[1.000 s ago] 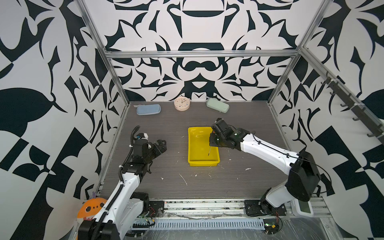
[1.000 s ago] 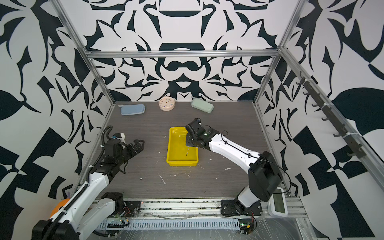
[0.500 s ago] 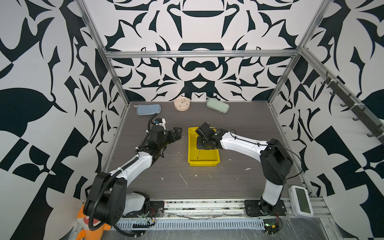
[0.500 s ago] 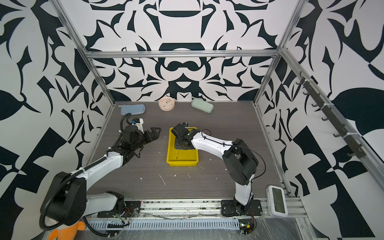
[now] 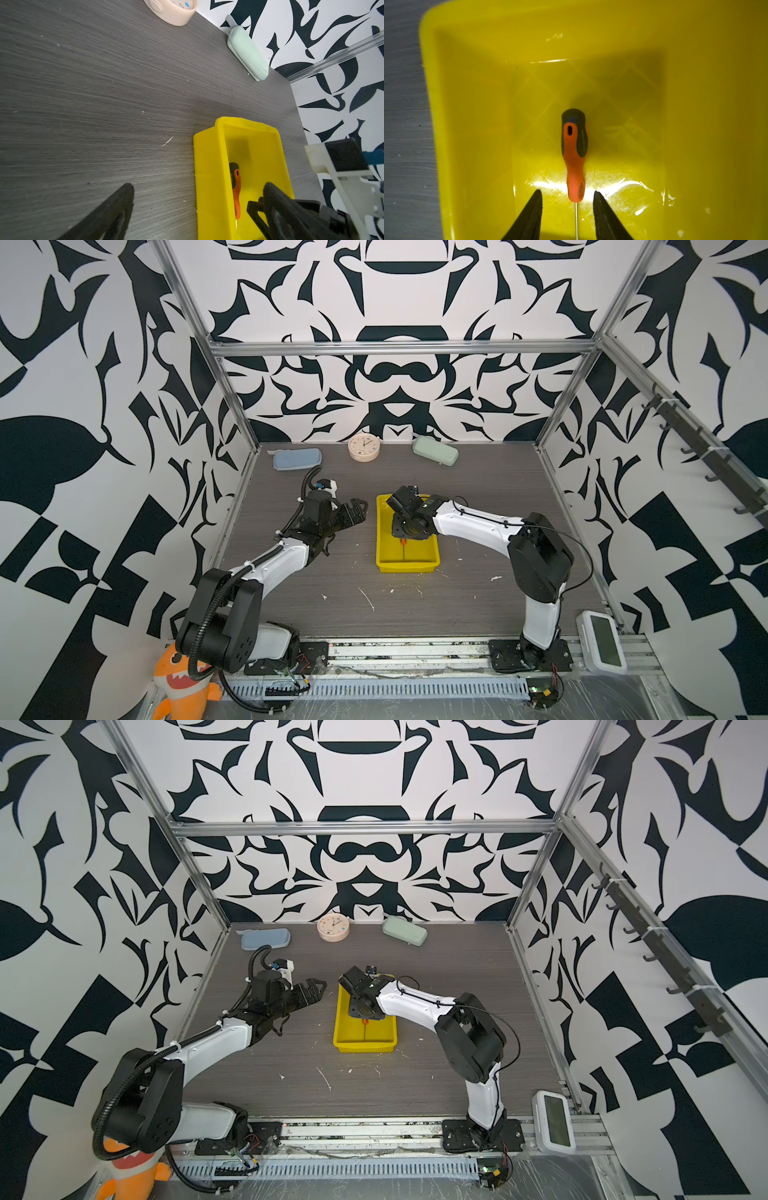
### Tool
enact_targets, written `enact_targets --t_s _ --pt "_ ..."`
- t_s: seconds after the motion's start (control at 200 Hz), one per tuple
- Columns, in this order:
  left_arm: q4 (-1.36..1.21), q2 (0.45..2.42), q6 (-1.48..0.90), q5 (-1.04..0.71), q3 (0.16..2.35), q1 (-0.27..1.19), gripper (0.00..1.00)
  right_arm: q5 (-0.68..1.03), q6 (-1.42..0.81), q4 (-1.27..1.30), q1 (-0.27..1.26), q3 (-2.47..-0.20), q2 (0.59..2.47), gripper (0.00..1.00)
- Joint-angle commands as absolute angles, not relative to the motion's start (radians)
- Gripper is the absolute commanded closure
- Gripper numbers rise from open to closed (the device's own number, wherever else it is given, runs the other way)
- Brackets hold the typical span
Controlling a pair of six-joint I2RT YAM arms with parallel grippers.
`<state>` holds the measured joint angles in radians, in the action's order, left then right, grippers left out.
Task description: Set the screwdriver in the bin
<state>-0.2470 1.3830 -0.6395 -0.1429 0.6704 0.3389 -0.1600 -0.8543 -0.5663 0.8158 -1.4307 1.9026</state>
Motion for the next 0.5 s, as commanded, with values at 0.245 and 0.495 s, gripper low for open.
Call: enact_targets --t_s 0.245,0.495 --pt "-0.186 1.405 -0.609 -0.069 0.713 0.338 0.0 -0.596 -0.598 -0.656 0.821 -1.406 1.576 0.39" --pt "-0.154 1.434 -0.607 -0.091 0.74 0.337 0.01 -0.847 -0.313 -0.279 0.822 -0.925 1.296 0.0"
